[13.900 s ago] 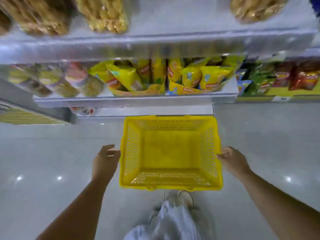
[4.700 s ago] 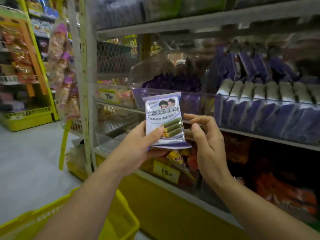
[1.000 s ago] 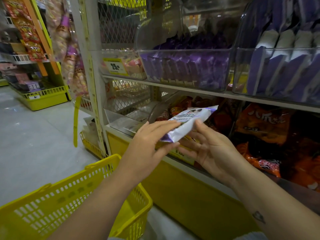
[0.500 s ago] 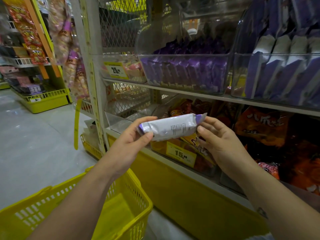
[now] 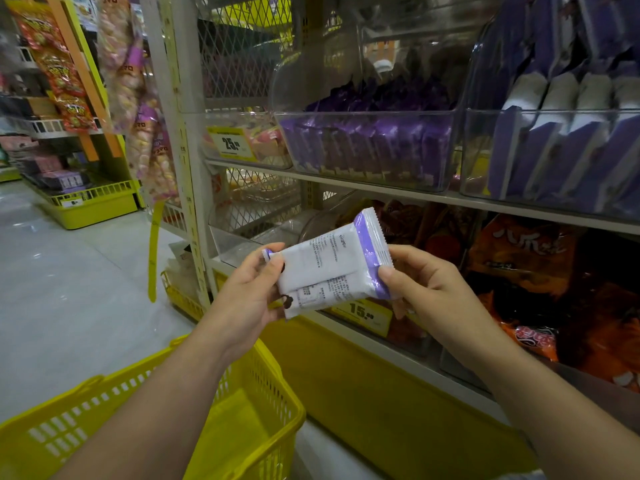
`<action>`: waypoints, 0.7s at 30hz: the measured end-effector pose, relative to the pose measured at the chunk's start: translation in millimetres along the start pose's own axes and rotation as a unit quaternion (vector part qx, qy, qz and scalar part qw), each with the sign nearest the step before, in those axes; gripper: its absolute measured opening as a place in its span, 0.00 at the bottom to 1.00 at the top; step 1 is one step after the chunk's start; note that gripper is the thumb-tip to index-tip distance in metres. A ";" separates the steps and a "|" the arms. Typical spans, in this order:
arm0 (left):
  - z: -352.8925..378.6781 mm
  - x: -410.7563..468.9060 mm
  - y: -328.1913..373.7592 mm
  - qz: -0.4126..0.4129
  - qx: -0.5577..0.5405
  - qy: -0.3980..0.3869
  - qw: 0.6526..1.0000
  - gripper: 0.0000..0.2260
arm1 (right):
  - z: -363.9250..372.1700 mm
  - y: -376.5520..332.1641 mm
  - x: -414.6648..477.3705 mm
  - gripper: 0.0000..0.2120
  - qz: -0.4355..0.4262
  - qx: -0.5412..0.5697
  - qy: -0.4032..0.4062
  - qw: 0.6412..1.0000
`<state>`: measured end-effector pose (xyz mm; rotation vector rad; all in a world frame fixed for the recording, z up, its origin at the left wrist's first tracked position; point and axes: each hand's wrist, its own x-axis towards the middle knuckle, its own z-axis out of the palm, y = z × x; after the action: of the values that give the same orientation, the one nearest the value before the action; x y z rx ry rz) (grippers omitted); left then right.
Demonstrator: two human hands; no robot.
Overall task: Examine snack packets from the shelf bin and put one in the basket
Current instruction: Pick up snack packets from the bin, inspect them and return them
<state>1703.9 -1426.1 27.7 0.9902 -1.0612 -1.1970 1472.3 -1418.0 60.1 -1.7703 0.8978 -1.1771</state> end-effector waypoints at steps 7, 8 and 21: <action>3.0 0.4 -2.9 -0.071 0.024 -0.017 0.997 0.17 | 3.8 0.9 4.6 0.10 0.104 0.178 0.039 0.978; 2.5 0.4 -2.1 -0.087 0.022 -0.033 0.995 0.20 | 3.3 1.7 5.6 0.10 0.119 0.205 0.045 0.970; 4.7 -11.2 16.0 -0.142 -0.022 -0.103 0.984 0.30 | -4.1 13.8 12.2 0.12 0.212 0.309 0.095 0.922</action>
<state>1702.1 -1413.4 43.2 1.0226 -1.0716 -1.5780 1470.6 -1435.5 53.2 -0.9117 0.8412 -1.1798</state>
